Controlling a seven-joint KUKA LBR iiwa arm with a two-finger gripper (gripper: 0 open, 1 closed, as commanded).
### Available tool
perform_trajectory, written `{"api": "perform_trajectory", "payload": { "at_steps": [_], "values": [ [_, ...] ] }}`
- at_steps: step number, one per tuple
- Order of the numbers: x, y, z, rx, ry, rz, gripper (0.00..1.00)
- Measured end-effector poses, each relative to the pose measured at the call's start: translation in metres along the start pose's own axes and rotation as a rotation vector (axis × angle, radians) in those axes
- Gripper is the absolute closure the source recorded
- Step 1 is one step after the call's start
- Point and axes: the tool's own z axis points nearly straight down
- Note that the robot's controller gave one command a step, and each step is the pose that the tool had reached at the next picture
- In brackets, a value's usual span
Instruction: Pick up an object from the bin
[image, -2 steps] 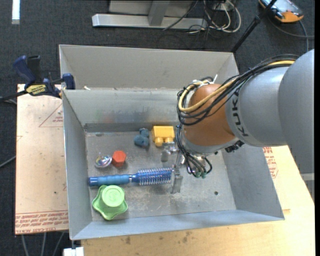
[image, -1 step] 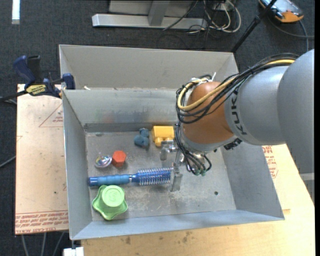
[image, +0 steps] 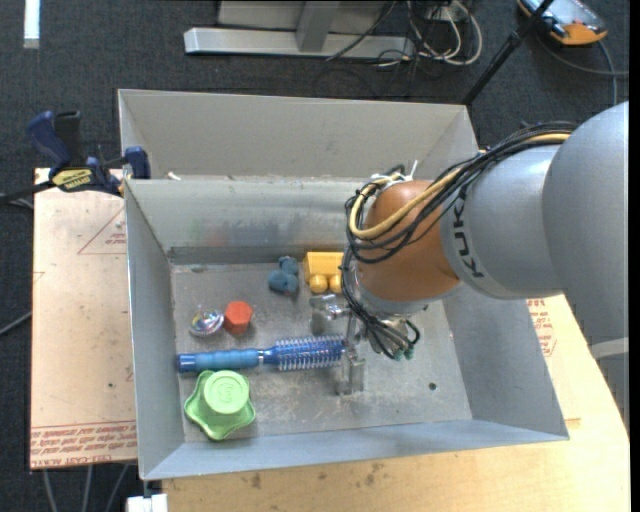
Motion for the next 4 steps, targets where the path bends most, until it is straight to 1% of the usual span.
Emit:
{"api": "perform_trajectory", "payload": {
  "at_steps": [1, 2, 3, 4],
  "values": [
    [0.0, 0.0, 0.0, -0.001, -0.001, 0.001, 0.0],
    [0.0, 0.0, 0.0, -0.001, -0.001, 0.002, 1.0],
    [-0.002, 0.0, -0.051, 0.002, -0.006, 0.003, 1.0],
    [-0.002, 0.0, -0.052, 0.001, -0.002, 0.004, 1.0]
  ]
}}
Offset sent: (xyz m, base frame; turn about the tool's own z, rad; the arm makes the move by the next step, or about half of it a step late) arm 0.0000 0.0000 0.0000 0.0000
